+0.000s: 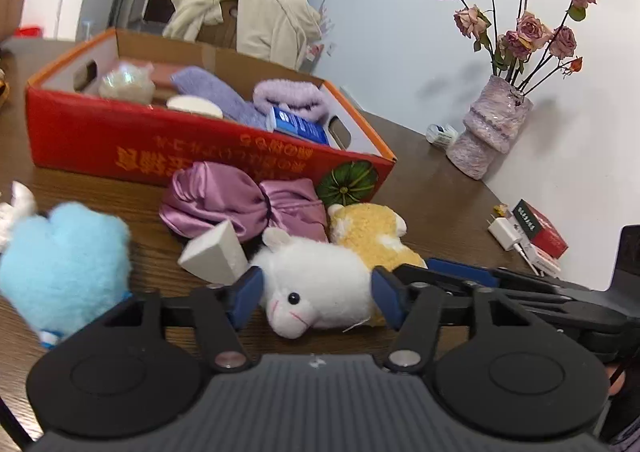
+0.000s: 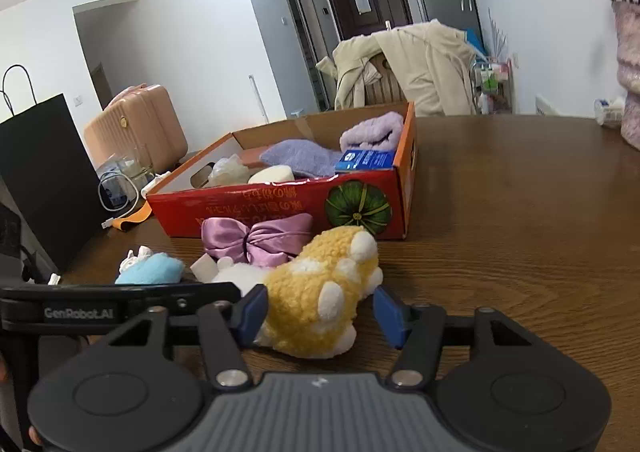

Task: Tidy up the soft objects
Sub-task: 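Withdraw from the box and move both grippers toward the white-and-yellow plush sheep, then close both grippers on the plush sheep's body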

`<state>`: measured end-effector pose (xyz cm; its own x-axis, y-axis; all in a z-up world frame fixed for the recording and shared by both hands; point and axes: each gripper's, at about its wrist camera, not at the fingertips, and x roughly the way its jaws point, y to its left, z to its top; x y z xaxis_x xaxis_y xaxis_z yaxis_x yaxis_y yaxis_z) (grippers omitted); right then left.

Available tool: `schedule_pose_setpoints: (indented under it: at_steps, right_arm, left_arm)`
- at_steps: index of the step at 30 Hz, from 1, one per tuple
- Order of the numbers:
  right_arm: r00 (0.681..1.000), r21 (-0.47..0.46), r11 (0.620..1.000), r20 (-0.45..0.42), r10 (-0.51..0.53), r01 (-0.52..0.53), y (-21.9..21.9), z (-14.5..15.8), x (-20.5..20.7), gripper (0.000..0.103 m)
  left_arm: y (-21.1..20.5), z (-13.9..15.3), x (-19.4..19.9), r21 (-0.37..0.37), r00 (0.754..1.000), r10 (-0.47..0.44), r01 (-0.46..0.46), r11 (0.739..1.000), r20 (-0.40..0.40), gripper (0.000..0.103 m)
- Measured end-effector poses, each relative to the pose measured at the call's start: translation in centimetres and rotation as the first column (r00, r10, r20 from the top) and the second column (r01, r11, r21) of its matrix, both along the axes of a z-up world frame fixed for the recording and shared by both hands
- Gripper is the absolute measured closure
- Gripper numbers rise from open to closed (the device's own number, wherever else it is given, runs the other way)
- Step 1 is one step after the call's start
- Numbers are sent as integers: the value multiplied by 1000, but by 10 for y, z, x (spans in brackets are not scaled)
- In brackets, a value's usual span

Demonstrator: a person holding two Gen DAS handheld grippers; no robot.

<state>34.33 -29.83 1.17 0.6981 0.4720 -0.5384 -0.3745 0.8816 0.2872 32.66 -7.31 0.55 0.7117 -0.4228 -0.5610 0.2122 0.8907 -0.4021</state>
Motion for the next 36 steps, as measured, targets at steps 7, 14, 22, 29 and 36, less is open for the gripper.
schedule_pose_setpoints:
  at_steps: [7,14,22,29,36]
  right_arm:
    - [1000,7,1000,-20,13,-13,0,0,-7,60]
    - [998,-47,997,-24,63,-64,-12,7,-46,59]
    - [999,-25,999,21,-29,30,-40,19,-67,58]
    - [1000,18,1000,-6,-16,16,-35,10,-67,58]
    - [999,34,999,-21,-26,27,-34,5,-59,58]
  left_arm:
    - [-9,2,-15,-9,1000,-25,25,1000,-13,52]
    - [-32,8,-74,45,992,-124,124,991,0,51]
    - [-27,25,-84,86,994,-64,56,995,85,43]
    - [-18,1,-56,-13,999,-31,30,999,-21,43]
    - [-18,-4,-62,-30,998,-48,47,998,-31,45]
